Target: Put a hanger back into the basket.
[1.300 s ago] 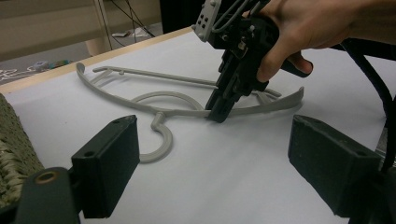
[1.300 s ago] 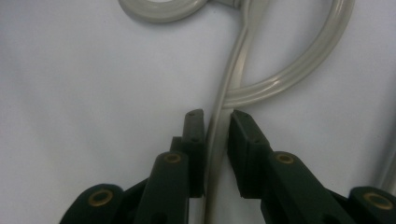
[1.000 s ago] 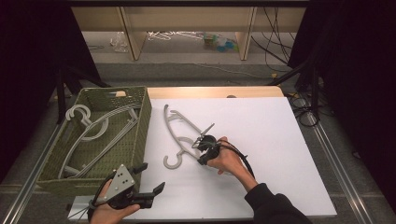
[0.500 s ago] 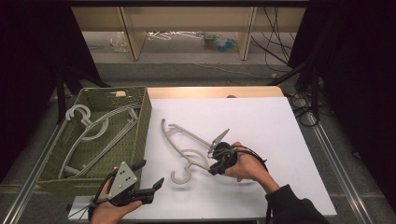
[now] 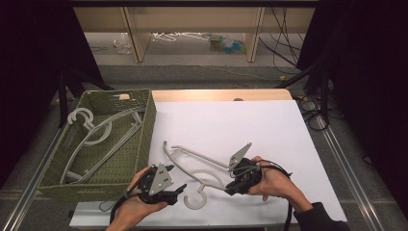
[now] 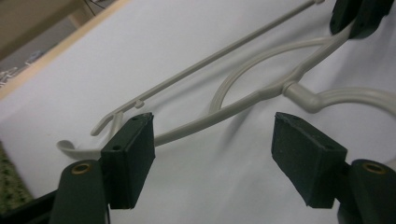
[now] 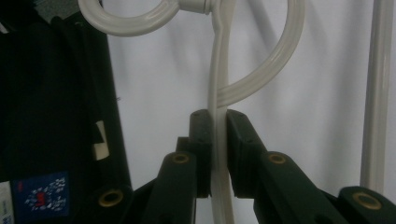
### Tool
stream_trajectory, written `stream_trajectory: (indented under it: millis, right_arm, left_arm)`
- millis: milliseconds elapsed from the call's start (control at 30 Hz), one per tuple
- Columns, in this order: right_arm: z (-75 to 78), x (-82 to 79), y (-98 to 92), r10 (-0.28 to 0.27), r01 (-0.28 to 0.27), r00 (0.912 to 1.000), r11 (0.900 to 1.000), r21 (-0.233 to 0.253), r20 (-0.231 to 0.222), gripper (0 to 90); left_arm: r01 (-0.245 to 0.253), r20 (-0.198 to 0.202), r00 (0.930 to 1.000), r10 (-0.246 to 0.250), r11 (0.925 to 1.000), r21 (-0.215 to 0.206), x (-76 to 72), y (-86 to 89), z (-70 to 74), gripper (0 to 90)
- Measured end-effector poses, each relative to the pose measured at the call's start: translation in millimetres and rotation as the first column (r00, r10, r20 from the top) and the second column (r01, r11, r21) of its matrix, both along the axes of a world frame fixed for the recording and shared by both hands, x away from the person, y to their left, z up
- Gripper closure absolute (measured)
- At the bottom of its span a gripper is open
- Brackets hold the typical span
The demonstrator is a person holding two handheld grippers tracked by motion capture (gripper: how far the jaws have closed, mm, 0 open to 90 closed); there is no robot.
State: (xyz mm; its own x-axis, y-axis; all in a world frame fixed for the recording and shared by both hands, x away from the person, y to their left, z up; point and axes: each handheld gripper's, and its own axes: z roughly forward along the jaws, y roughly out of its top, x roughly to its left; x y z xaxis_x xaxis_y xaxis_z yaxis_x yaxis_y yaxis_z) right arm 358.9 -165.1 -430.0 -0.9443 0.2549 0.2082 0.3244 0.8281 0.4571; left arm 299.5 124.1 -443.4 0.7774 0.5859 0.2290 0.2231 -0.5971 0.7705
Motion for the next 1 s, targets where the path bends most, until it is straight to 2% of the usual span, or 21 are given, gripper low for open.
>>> stream_trajectory:
  millis: [33, 200, 233, 300, 367, 400, 467, 567, 600, 633, 700, 767, 867, 1000]
  right_arm:
    - [0.5, -1.8, -1.4, 0.002, -0.002, 1.0, 1.0, 0.001, 0.004, 81.9]
    - [8.0, -9.3, -4.4, 0.031, -0.031, 0.9995, 0.999, 0.022, 0.005, 81.6]
    - [9.5, -10.2, -4.8, 0.038, -0.039, 0.9992, 0.999, 0.029, 0.014, 81.7]
    - [12.2, -13.3, -5.1, 0.045, -0.046, 0.9989, 0.998, 0.037, 0.012, 81.6]
    - [14.0, -14.6, -5.9, 0.053, -0.054, 0.9985, 0.998, 0.038, 0.015, 81.6]
    - [14.6, -15.0, -6.4, 0.046, -0.046, 0.9988, 0.998, 0.038, 0.02, 81.7]
    - [14.5, -14.4, -7.4, 0.061, -0.062, 0.9977, 0.997, 0.05, 0.03, 81.7]
    - [16.3, -15.7, -8.8, 0.059, -0.06, 0.9981, 0.997, 0.053, 0.016, 81.8]
    - [16.0, -16.3, -8.5, 0.057, -0.057, 0.9983, 0.997, 0.057, 0.008, 81.9]
    - [15.8, -16.9, -8.5, 0.054, -0.054, 0.9985, 0.997, 0.051, 0.004, 81.9]
    - [14.6, -15.7, -8.8, 0.071, -0.072, 0.9973, 0.996, 0.056, 0.015, 81.9]
    - [14.4, -16.0, -8.9, 0.062, -0.062, 0.9981, 0.997, 0.052, 0.004, 81.9]
    - [13.4, -15.5, -9.9, 0.067, -0.066, 0.9978, 0.996, 0.054, -0.006, 81.9]
    - [14.0, -14.0, -11.9, 0.069, -0.069, 0.9975, 0.996, 0.057, 0.014, 81.9]
  left_arm:
    - [0.01, 0.001, 1.0, -0.01, 0.9998, 0.019, 1.8, -1.7, -1.9, 31.0]
    - [0.05, 0.002, 0.9987, -0.05, 0.9976, 0.048, 8.1, -9.5, -8.7, 33.8]
    - [0.07, 0.009, 0.9975, -0.071, 0.9951, 0.07, 9.9, -10.3, -8.9, 34.5]
    - [0.089, 0.014, 0.9958, -0.09, 0.9928, 0.08, 11.5, -13.2, -9.4, 35.9]
    - [0.121, 0.017, 0.9923, -0.123, 0.9902, 0.069, 11.5, -16.9, -11.0, 36.6]
    - [0.133, 0.023, 0.9905, -0.136, 0.987, 0.09, 11.8, -17.7, -11.5, 38.5]
    - [0.163, 0.016, 0.9861, -0.166, 0.982, 0.095, 12.6, -20.9, -14.4, 40.1]
    - [0.205, 0.017, 0.9779, -0.208, 0.9727, 0.109, 15.5, -25.2, -15.6, 44.0]
    - [0.219, 0.014, 0.975, -0.222, 0.9703, 0.102, 16.9, -26.4, -16.0, 45.6]
    - [0.228, 0.016, 0.9729, -0.231, 0.9668, 0.116, 18.8, -26.9, -15.2, 48.4]
    - [0.244, 0.018, 0.9687, -0.248, 0.9626, 0.118, 22.5, -28.5, -16.0, 51.3]
    - [0.27, 0.017, 0.9616, -0.274, 0.9547, 0.126, 24.3, -30.0, -16.1, 54.5]
    - [0.3, 0.01, 0.952, -0.306, 0.9394, 0.166, 24.7, -31.8, -13.1, 57.9]
    - [0.337, 0.016, 0.9378, -0.347, 0.9195, 0.203, 23.5, -33.0, -8.2, 62.4]
